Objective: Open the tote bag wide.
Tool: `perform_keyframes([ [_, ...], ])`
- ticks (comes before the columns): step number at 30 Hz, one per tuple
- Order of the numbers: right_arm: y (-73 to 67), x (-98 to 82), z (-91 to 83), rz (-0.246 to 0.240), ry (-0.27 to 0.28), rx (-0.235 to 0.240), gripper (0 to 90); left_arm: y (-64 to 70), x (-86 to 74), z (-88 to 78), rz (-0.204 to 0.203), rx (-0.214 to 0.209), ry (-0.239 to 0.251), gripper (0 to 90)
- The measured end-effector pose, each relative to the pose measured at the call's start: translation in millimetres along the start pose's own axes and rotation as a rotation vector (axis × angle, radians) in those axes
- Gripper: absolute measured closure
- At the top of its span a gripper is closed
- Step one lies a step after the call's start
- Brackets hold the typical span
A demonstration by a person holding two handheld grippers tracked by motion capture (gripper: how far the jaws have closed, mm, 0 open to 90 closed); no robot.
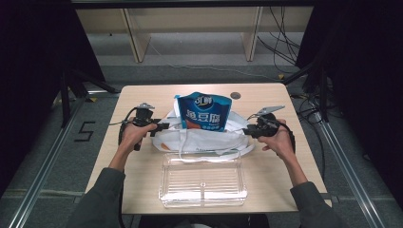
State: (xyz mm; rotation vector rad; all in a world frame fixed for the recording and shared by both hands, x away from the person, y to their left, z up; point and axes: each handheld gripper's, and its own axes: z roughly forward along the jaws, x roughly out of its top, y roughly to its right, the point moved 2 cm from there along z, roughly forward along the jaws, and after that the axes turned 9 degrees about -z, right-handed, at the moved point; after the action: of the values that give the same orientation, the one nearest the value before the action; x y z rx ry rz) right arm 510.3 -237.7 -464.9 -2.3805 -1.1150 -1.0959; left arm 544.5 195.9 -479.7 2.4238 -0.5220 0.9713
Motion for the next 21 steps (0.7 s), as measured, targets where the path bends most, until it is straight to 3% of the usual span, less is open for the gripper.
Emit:
perform_keyframes([
  [1,0.0,0.0,0.0,0.0,0.0,0.0,65.6,0.0,0.0,0.0,0.0,0.0,0.0,47.6],
  [2,-2.5,2.8,-4.8,0.031,0.006,0.017,63.0,2.3,3.5,-6.9,0.002,0.01,0.024,47.6],
  [4,-1.9,10.9,-18.1,-0.009,0.039,0.027,60.9,5.5,7.8,-18.1,-0.002,-0.007,0.061,45.1],
  [6,-8.8,20.5,-27.9,-0.013,0.096,0.063,59.0,10.9,10.5,-31.8,0.018,-0.033,0.078,44.4],
  [7,-8.8,20.5,-27.9,-0.013,0.096,0.063,59.0,16.2,10.0,-35.9,0.003,-0.06,0.099,44.4],
  [8,-14.6,23.1,-28.2,-0.003,0.102,0.086,58.9,20.6,8.5,-39.4,0.014,-0.089,0.095,45.2],
  [9,-24.5,27.1,-22.3,-0.033,0.091,0.129,59.3,26.5,4.8,-40.3,0.031,-0.126,0.073,46.8],
  [13,-34.3,29.9,-6.3,-0.071,0.059,0.179,62.5,38.6,-7.5,-30.1,0.079,-0.174,0.008,48.6],
  [14,-37.2,30.3,2.0,-0.086,0.032,0.194,62.8,41.2,-9.8,-25.6,0.093,-0.177,0.001,49.9],
  [18,-35.2,29.8,10.8,-0.086,0.02,0.195,63.1,45.5,-12.9,-19.1,0.121,-0.197,-0.004,52.0],
  [19,-36.2,28.9,12.0,-0.079,0.026,0.215,65.5,46.3,-13.7,-17.7,0.134,-0.2,-0.009,54.1],
  [20,-36.0,28.4,12.1,-0.092,0.023,0.218,67.6,48.0,-15.4,-15.8,0.153,-0.191,-0.018,55.9],
  [21,-36.8,27.5,11.5,-0.119,0.013,0.225,72.8,48.3,-15.7,-13.7,0.183,-0.21,-0.019,61.9],
])
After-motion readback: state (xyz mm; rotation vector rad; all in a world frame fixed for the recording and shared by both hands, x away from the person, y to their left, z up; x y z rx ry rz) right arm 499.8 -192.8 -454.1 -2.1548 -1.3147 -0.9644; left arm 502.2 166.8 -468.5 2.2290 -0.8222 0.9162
